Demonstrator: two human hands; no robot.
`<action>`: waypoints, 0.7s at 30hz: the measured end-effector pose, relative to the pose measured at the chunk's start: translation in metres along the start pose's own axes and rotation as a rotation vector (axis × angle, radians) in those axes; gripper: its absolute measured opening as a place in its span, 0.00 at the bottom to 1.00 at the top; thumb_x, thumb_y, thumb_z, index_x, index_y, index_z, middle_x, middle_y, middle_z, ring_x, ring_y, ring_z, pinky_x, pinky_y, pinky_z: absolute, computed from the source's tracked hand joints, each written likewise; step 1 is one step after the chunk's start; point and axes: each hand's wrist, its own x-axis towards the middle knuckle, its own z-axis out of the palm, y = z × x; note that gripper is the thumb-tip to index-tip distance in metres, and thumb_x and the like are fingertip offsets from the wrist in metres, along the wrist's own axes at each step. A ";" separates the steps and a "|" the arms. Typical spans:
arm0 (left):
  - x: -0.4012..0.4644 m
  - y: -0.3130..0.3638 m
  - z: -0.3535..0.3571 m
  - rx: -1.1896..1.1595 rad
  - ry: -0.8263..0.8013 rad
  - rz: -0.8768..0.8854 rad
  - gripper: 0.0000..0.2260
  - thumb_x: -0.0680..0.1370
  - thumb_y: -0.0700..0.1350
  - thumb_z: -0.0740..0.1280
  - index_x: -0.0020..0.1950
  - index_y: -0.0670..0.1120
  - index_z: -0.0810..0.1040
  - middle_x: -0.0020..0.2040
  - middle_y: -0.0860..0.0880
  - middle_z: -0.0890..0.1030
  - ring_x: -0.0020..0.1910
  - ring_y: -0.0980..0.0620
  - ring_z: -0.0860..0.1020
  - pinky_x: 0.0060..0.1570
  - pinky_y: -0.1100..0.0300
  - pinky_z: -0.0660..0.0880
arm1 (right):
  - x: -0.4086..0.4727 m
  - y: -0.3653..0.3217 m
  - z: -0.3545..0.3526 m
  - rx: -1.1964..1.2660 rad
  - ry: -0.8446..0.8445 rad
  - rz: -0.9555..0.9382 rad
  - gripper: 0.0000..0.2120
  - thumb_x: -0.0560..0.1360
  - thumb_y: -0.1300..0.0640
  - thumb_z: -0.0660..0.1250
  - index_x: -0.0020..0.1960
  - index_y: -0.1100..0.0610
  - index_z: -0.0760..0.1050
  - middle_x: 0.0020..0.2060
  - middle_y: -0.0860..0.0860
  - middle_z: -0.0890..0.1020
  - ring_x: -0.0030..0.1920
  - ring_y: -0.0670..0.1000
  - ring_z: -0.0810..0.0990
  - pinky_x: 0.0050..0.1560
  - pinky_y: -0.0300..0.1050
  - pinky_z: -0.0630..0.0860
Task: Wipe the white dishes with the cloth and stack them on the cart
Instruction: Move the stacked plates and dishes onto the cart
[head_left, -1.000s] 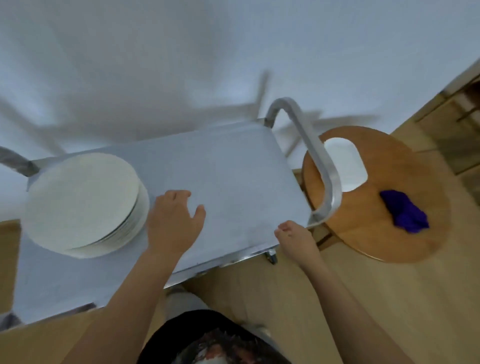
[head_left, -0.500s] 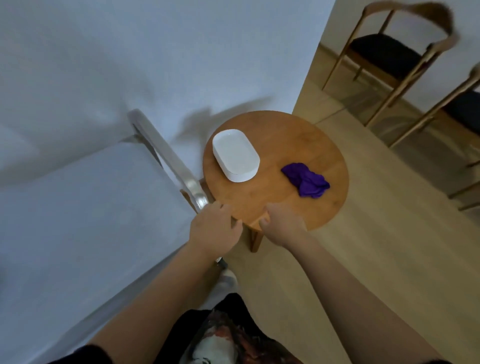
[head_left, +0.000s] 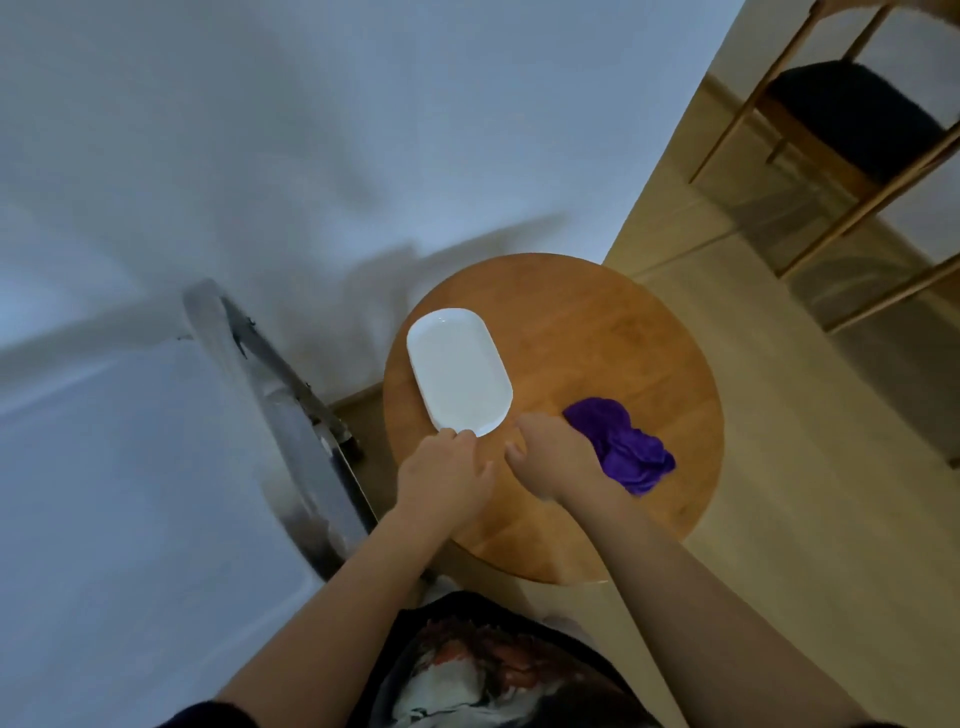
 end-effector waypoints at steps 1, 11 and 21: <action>0.007 0.000 0.001 -0.008 -0.006 -0.033 0.13 0.79 0.57 0.60 0.54 0.50 0.75 0.50 0.51 0.79 0.46 0.55 0.76 0.42 0.63 0.69 | 0.011 0.003 -0.002 -0.004 -0.015 -0.023 0.14 0.79 0.51 0.57 0.59 0.56 0.72 0.55 0.53 0.79 0.51 0.53 0.78 0.44 0.42 0.74; 0.059 0.005 0.053 -0.706 -0.089 -0.714 0.21 0.79 0.57 0.60 0.67 0.47 0.65 0.49 0.50 0.77 0.46 0.52 0.78 0.47 0.58 0.77 | 0.172 0.019 0.010 0.214 -0.083 -0.239 0.21 0.78 0.49 0.61 0.68 0.56 0.68 0.66 0.54 0.71 0.65 0.54 0.68 0.58 0.42 0.63; 0.136 0.035 0.123 -1.678 0.301 -1.457 0.29 0.79 0.62 0.54 0.76 0.49 0.55 0.72 0.47 0.66 0.70 0.42 0.67 0.68 0.45 0.66 | 0.317 0.007 0.050 0.222 -0.497 -0.283 0.26 0.76 0.40 0.60 0.67 0.55 0.67 0.62 0.52 0.74 0.59 0.53 0.73 0.51 0.41 0.71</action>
